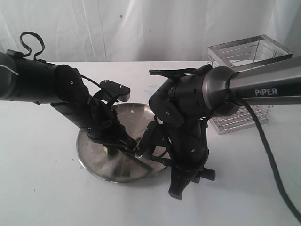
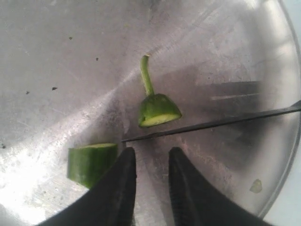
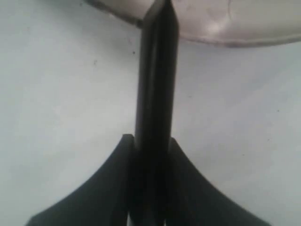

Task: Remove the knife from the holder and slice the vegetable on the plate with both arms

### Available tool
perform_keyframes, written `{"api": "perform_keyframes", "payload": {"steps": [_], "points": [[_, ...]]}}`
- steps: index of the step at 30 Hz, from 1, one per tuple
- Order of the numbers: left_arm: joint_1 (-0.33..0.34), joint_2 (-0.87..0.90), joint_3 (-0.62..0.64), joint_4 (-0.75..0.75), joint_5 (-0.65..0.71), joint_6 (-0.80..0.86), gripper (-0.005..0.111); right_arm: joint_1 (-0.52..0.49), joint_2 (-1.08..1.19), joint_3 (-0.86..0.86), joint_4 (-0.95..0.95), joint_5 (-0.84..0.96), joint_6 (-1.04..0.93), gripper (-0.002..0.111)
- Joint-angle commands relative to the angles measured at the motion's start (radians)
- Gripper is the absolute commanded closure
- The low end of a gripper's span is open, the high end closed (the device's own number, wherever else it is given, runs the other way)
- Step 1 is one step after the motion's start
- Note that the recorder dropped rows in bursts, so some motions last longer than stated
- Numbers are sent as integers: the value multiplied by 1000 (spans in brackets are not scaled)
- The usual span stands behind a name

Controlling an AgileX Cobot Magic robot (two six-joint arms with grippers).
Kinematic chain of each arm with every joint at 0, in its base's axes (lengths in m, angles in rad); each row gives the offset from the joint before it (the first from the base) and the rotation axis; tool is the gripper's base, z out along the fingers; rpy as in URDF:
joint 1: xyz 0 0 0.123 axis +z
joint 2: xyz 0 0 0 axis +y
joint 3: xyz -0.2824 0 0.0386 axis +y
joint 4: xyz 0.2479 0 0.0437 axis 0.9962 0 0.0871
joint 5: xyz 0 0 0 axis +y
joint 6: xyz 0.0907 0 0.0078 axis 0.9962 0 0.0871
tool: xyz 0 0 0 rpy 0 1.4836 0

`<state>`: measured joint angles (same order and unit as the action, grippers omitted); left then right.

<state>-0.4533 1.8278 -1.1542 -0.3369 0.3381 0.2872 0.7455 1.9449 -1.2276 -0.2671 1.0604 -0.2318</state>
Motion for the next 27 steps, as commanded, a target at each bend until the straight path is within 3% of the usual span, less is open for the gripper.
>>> {"api": "perform_keyframes", "payload": {"steps": [1,7,12,20,27], "points": [[-7,-13,6,5,21,-11,77,3,0,-9,-3,-2,8,108],[2,-50,6,65,21,-53,70,3,-34,-9,1,-78,89,108],[64,-121,6,196,32,-173,62,3,-83,-9,33,-93,106,108],[160,-163,6,205,59,-182,62,3,-101,-9,157,-83,125,108],[162,-163,51,192,-4,-180,62,3,-101,-9,337,-81,101,108]]}}
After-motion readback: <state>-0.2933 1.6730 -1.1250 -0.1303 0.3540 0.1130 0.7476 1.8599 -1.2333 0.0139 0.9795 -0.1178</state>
